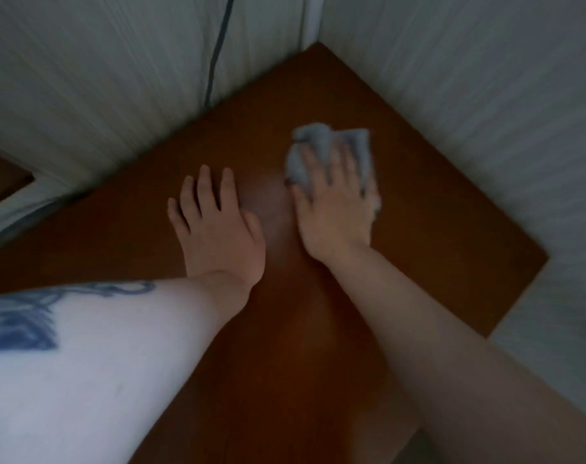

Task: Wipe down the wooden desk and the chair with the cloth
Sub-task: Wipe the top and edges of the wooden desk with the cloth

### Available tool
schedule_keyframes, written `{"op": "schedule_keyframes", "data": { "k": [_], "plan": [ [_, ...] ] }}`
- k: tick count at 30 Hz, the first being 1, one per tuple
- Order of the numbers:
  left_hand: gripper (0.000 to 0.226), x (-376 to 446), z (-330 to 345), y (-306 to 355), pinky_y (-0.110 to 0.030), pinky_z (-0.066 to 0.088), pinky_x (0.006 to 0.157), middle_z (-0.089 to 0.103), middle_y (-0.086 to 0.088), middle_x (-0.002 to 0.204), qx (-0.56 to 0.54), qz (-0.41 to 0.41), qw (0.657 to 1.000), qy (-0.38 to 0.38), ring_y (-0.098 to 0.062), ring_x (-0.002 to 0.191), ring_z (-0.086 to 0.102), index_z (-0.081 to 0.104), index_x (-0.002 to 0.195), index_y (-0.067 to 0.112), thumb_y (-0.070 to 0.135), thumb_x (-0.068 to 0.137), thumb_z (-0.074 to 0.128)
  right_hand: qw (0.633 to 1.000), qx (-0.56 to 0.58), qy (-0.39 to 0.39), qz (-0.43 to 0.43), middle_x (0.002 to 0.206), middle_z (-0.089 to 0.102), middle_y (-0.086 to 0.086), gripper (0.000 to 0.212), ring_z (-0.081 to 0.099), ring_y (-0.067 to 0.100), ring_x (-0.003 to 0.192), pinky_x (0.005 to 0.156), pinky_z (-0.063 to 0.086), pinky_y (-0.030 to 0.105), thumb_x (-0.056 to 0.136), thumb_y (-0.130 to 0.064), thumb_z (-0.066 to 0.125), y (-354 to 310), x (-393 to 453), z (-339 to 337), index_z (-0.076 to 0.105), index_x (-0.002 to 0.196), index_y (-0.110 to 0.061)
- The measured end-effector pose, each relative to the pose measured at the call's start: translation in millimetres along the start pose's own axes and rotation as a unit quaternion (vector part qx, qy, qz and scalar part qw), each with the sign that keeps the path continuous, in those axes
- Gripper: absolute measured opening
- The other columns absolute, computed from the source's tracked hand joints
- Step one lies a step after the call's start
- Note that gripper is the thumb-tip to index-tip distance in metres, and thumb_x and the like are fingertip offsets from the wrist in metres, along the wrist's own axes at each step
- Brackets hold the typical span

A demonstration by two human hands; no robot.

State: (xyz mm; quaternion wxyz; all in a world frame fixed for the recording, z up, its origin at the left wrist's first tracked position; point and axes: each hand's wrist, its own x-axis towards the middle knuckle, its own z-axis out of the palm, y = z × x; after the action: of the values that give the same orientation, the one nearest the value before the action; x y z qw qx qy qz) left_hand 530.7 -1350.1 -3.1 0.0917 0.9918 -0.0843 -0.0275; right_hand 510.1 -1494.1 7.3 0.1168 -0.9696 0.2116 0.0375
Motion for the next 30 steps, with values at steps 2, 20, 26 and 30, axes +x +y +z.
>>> {"op": "schedule_keyframes", "data": {
  "k": [2,20,26,30],
  "plan": [
    [0.056,-1,0,1,-0.052,0.006,0.119,0.021,-0.011,0.158,-0.013,-0.003,1.000,-0.001,-0.032,0.146,0.012,0.025,0.150,0.020,0.030,0.096,0.031,0.992,0.017,-0.070,-0.108,0.164,-0.005,-0.004,0.056,-0.010,0.011,0.148,0.116,-0.007,0.042,0.102,-0.047,0.030,3,7,-12,0.007,0.153,-0.042],
    [0.060,-124,20,106,-0.045,0.004,0.121,0.012,-0.003,0.162,-0.074,0.173,0.981,-0.048,-0.021,0.149,0.005,0.022,0.153,0.023,0.036,0.093,0.020,0.960,0.026,0.083,0.265,0.163,0.008,0.000,0.057,0.003,0.016,0.149,0.117,0.007,0.047,0.102,-0.044,0.032,136,-103,-15,0.012,0.155,-0.038],
    [0.062,-121,22,107,-0.044,0.003,0.121,0.021,-0.001,0.160,-0.048,0.166,0.984,-0.051,-0.020,0.148,0.010,0.026,0.151,0.019,0.035,0.092,0.017,0.991,-0.017,-0.022,-0.133,0.163,0.014,-0.002,0.053,0.006,0.015,0.149,0.114,-0.001,0.034,0.101,-0.048,0.030,141,-99,-26,0.019,0.152,-0.042],
    [0.061,-123,22,106,-0.045,0.004,0.121,0.022,-0.002,0.159,-0.031,0.170,0.984,-0.054,-0.022,0.148,0.012,0.025,0.152,0.020,0.035,0.093,0.018,0.978,0.058,0.089,0.178,0.162,0.018,-0.001,0.052,0.009,0.015,0.149,0.116,0.011,0.043,0.100,-0.046,0.034,185,-107,-24,0.025,0.151,-0.039]
  ]
}}
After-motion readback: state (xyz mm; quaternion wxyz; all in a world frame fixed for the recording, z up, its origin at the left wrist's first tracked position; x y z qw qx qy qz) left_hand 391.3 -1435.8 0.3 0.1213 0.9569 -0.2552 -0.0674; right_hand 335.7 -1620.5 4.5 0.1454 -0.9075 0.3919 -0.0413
